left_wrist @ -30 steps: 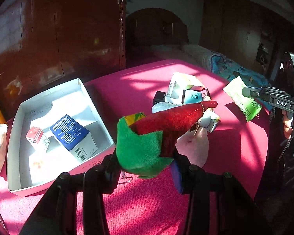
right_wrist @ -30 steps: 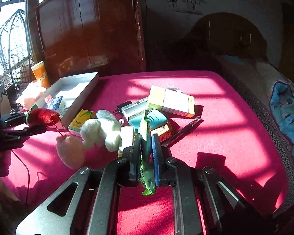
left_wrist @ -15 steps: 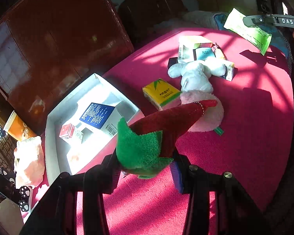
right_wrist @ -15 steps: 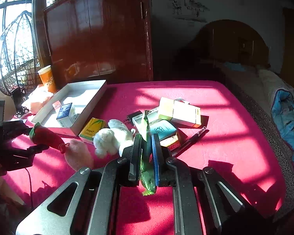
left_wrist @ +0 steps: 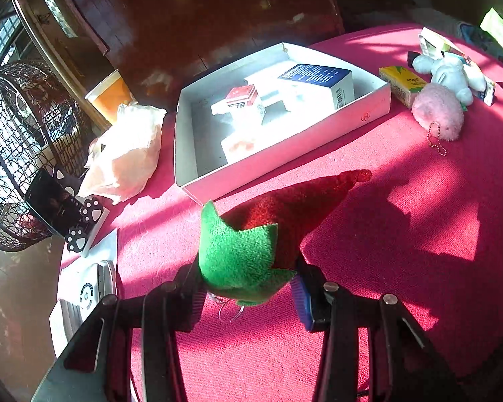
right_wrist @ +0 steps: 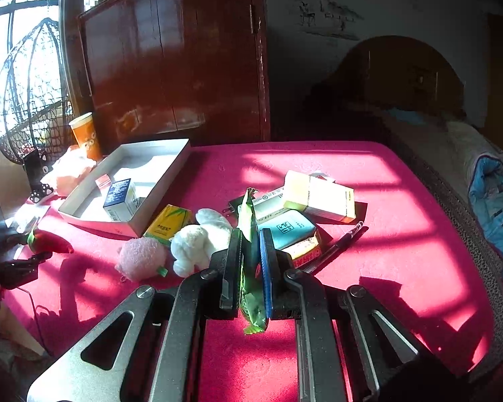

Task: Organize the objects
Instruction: 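Carry the pepper plush and green packet into the white tray and release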

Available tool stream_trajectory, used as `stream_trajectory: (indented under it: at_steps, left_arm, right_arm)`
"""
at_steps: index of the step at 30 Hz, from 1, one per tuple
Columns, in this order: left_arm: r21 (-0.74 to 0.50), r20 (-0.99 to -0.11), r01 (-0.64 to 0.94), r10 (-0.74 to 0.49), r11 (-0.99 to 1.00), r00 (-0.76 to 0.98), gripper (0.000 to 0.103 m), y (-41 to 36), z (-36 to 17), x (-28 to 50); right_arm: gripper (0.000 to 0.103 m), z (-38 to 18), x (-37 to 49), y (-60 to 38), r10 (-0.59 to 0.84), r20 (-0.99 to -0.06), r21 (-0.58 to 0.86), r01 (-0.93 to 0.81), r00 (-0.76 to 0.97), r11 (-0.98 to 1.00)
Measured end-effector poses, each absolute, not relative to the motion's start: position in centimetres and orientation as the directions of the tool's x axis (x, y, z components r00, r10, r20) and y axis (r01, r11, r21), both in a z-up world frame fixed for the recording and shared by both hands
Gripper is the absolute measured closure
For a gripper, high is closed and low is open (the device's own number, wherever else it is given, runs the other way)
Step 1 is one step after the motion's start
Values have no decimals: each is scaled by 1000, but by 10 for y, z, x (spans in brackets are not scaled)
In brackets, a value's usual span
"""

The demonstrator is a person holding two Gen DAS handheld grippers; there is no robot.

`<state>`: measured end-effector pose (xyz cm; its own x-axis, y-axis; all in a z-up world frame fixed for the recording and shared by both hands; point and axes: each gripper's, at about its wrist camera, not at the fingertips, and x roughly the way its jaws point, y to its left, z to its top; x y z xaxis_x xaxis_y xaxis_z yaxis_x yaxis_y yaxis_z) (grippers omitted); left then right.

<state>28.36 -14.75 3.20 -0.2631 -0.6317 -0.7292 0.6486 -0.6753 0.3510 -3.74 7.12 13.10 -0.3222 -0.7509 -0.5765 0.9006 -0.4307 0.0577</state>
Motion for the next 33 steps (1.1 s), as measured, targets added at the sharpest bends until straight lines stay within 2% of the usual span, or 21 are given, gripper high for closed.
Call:
stream_trajectory:
  at_steps: [8, 19, 27, 33]
  left_arm:
    - [230, -607, 751, -694, -620, -387, 59, -165, 92, 295]
    - [156, -496, 838, -775, -523, -392, 59, -212, 134, 273]
    - [107, -459, 872, -801, -479, -384, 59, -253, 161, 252]
    - [94, -470, 886, -805, -454, -362, 59, -287, 169, 235]
  right_arm:
    - [94, 161, -17, 50, -803, -527, 65, 929, -279, -365]
    - [94, 198, 9, -16, -850, -517, 172, 960, -102, -221]
    - [94, 232, 43, -84, -859, -510, 133, 982, -52, -138]
    - [93, 231, 47, -144, -826, -564, 182, 974, -9, -135]
